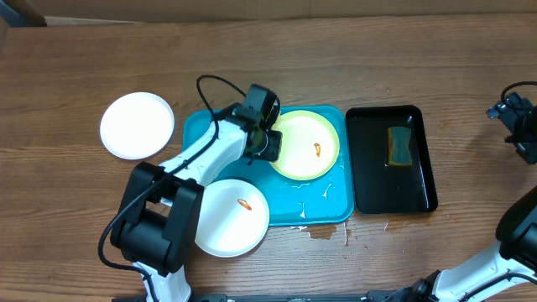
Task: Clean dirty plates on tray and stack at the side
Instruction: 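Slide the light-green plate rightward across the blue tray with the left gripper, then release the green plate and move the left gripper to the white plate rim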
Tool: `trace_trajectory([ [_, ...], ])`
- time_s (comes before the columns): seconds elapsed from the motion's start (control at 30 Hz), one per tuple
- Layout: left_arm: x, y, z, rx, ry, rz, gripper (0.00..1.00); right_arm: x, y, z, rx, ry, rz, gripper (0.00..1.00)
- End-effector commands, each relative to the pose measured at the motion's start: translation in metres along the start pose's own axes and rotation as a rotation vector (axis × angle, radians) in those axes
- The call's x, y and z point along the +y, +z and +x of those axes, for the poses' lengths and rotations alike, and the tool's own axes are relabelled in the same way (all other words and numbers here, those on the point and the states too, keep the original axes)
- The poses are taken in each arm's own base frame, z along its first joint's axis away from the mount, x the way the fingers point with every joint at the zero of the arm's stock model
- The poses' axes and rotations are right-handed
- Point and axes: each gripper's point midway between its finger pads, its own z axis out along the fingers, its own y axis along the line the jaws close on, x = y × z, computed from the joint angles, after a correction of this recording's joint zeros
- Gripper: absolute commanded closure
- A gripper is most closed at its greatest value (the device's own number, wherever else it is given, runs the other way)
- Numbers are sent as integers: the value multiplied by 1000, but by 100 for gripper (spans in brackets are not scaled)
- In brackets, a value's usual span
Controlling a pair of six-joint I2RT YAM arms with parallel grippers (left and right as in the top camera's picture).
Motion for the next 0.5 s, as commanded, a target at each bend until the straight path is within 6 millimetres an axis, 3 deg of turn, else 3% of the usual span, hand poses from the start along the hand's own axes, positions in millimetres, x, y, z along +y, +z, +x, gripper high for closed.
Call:
trace_trajectory([
  [0.0, 0, -36, -42, -62, -21, -3, 47, 5, -16, -10, -47, 7, -20, 0],
  [0.1, 5, -68, -46, -17, -50, -20, 43, 5, -16, -10, -47, 7, -20, 0],
  [0.23, 10, -106, -28, 100, -89, -43, 44, 5, -16, -10, -47, 7, -20, 0],
  [0.47, 14, -129, 16, 257, -112, -78, 49, 5, -16, -10, -47, 7, -20, 0],
])
